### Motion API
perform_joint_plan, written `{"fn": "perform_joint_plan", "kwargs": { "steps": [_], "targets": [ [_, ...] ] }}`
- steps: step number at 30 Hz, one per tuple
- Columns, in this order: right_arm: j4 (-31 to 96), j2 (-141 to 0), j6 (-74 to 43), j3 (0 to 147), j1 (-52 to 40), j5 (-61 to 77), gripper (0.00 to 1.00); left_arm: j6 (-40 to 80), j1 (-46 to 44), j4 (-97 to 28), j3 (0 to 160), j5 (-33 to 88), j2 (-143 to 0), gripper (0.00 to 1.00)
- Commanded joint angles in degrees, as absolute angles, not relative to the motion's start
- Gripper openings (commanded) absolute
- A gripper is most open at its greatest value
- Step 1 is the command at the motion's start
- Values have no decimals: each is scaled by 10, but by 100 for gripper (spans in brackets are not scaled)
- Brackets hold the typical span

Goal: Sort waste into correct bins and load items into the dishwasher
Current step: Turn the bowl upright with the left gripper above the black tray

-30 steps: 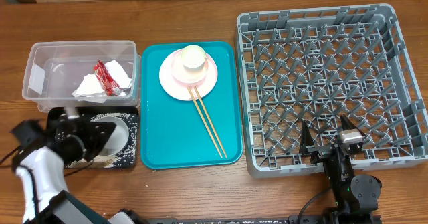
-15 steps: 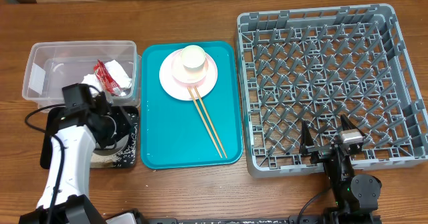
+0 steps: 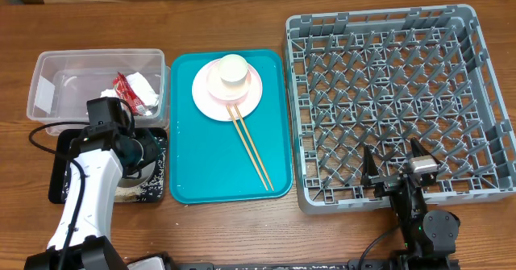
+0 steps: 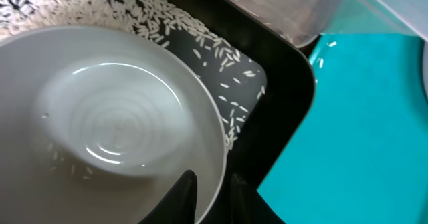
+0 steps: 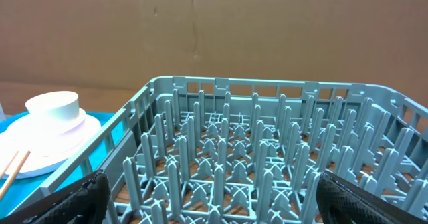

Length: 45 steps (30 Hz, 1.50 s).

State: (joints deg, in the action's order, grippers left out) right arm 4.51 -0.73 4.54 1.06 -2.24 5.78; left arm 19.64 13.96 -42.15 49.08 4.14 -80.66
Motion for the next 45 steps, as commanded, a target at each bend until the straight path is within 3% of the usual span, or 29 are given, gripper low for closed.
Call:
{"fn": "perform_joint_plan", "kwargs": {
  "steps": [1,45],
  "targets": [
    [43,-2,47,4,-20,61,100,211,137,-418,493,25,-801,20],
    [43,-2,47,4,-20,61,100,212,130,-374,478,40,-878,16]
  ]
}}
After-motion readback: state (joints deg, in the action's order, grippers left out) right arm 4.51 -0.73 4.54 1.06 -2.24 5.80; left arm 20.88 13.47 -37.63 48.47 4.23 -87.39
